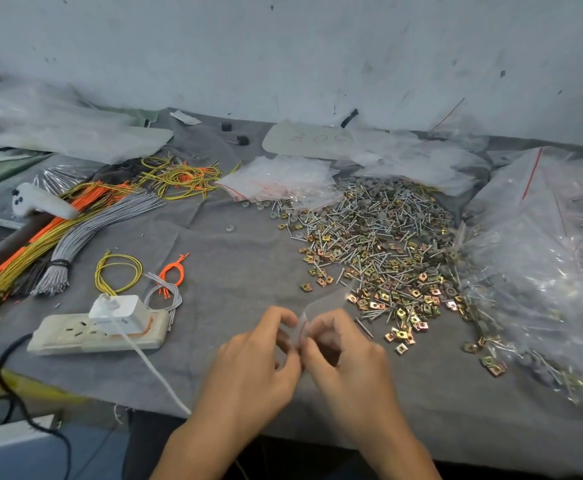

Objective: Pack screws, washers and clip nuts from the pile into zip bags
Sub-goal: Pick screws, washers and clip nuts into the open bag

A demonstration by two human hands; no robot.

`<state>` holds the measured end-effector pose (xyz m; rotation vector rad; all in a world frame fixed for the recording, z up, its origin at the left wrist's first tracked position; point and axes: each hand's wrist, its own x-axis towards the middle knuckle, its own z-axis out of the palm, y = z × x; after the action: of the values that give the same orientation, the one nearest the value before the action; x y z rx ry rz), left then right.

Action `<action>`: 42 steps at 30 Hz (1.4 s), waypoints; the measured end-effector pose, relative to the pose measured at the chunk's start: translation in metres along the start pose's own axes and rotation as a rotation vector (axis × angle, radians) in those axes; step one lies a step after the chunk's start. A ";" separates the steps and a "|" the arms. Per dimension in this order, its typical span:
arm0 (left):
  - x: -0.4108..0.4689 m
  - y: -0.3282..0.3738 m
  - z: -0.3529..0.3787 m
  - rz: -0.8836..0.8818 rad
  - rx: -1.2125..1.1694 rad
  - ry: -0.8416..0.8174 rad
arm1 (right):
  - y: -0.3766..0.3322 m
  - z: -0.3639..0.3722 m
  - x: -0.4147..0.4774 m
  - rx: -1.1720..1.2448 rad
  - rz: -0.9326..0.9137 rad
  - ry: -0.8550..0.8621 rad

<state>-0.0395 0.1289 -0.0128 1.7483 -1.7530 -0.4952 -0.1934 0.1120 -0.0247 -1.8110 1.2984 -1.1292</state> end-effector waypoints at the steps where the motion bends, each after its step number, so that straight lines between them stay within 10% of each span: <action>1: 0.000 0.001 0.000 0.031 0.036 0.015 | -0.001 -0.001 0.000 -0.034 -0.023 0.015; 18: 0.001 0.007 0.004 0.089 0.108 -0.136 | -0.009 -0.016 0.001 -0.242 -0.215 -0.148; 32: 0.007 0.016 -0.015 0.206 0.184 0.202 | -0.007 -0.024 -0.001 -0.573 -0.128 -0.401; 37: -0.009 0.022 -0.001 0.405 0.011 0.046 | 0.002 -0.014 -0.002 -0.191 0.165 -0.324; 42: -0.012 0.014 -0.002 0.499 -0.012 0.117 | 0.001 -0.003 -0.009 -0.143 -0.056 -0.372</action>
<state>-0.0495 0.1417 -0.0043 1.2346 -1.9999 -0.1826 -0.1982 0.1208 -0.0264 -2.0538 1.1348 -0.6941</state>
